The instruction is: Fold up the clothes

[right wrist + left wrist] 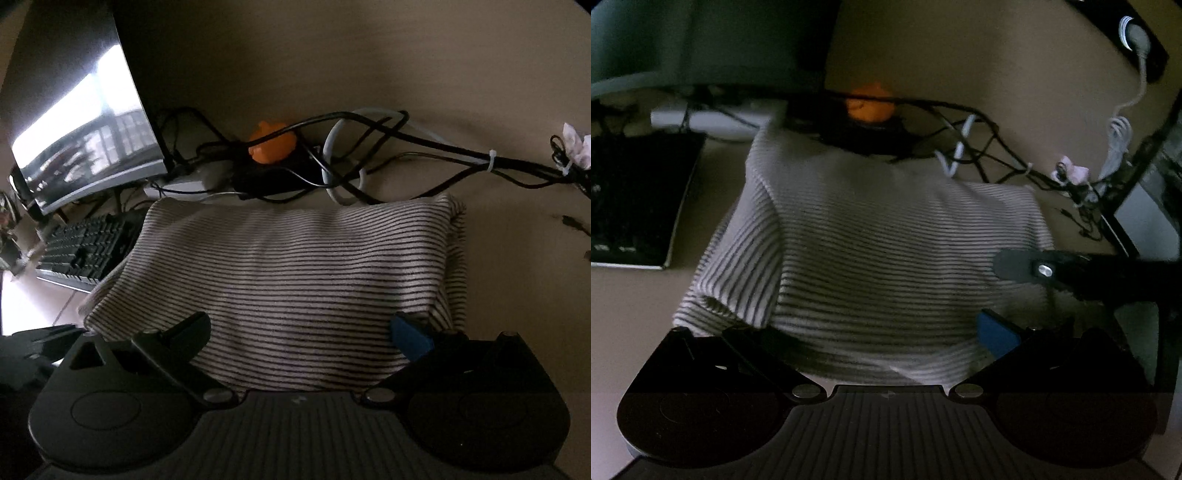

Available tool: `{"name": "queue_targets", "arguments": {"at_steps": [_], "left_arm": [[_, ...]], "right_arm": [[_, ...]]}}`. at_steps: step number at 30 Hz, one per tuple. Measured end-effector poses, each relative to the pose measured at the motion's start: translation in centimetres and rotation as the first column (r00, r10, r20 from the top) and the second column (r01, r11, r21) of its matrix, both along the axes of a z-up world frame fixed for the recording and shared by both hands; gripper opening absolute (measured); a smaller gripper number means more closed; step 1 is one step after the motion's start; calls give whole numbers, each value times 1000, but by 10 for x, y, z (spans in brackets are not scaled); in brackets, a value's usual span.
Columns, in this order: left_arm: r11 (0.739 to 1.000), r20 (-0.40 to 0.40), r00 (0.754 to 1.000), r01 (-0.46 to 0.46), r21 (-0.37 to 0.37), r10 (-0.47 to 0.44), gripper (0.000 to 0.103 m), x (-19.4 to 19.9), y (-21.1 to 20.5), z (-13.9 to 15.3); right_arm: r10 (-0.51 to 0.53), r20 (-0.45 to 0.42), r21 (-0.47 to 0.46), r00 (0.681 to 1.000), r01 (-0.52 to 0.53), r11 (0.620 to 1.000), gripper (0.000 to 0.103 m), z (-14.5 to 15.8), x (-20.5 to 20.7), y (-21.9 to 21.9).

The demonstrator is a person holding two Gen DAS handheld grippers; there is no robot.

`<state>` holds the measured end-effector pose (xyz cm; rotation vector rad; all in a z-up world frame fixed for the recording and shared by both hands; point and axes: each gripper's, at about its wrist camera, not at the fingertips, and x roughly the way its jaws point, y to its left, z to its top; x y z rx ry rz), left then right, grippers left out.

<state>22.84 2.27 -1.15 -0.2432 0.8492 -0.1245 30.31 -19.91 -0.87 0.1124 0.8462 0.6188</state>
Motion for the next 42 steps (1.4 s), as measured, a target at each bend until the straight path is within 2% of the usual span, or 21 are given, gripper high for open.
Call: {"name": "queue_targets", "arguments": {"at_steps": [3, 6, 8, 14, 18, 21, 22, 25, 28, 33, 36, 37, 39, 41, 42], "left_arm": [[1000, -7, 1000, -9, 11, 9, 103, 3, -1, -2], [997, -17, 1000, 21, 73, -19, 103, 2, -9, -6], [995, -25, 999, 29, 94, -27, 103, 0, -12, -7], [995, -72, 997, 35, 93, -29, 103, -24, -16, -8], [994, -79, 995, 65, 90, -57, 103, -63, -19, -8], [997, -76, 995, 63, 52, -59, 103, -87, -18, -6], [998, -66, 996, 61, 22, -59, 103, -91, -15, -5], [991, 10, 998, 68, -115, -68, 103, -94, -2, 2], [974, 71, 995, 84, -210, -70, 103, -86, 4, 18], [964, 104, 991, 105, -244, -82, 103, -71, 7, 38], [961, 119, 989, 115, -250, -87, 103, -70, 11, 46], [960, 124, 988, 118, -252, -89, 103, -69, 13, 48], [959, 133, 987, 124, -256, -92, 103, -69, 16, 53], [957, 143, 985, 130, -260, -95, 103, -68, 18, 58], [956, 148, 984, 133, -262, -97, 103, -67, 20, 60]], "right_arm": [[11, -21, 52, 1000, -10, 999, 103, 0, 2, -11], [12, -54, 110, 998, -6, 994, 103, -2, 3, -22], [17, -87, 115, 996, -7, 993, 103, -2, -1, -24], [52, -96, 71, 994, -45, 996, 103, -3, -30, -22], [60, -134, 102, 989, -46, 994, 103, -4, -57, -34], [83, -140, 94, 987, -70, 993, 103, -1, -80, -41], [89, -126, 78, 988, -79, 994, 103, 2, -88, -42], [81, 7, -14, 997, -80, 997, 103, 17, -111, -39], [125, 189, -181, 974, -90, 979, 103, 28, -136, -28], [308, 248, -296, 918, -231, 927, 103, 19, -161, 12], [373, 273, -360, 886, -266, 894, 103, 4, -162, 51], [390, 291, -416, 874, -252, 874, 103, -3, -160, 64], [430, 330, -553, 841, -197, 810, 103, -16, -151, 85], [461, 419, -636, 782, -109, 764, 103, -10, -134, 91], [440, 482, -652, 758, -25, 758, 103, 0, -120, 88]]}}
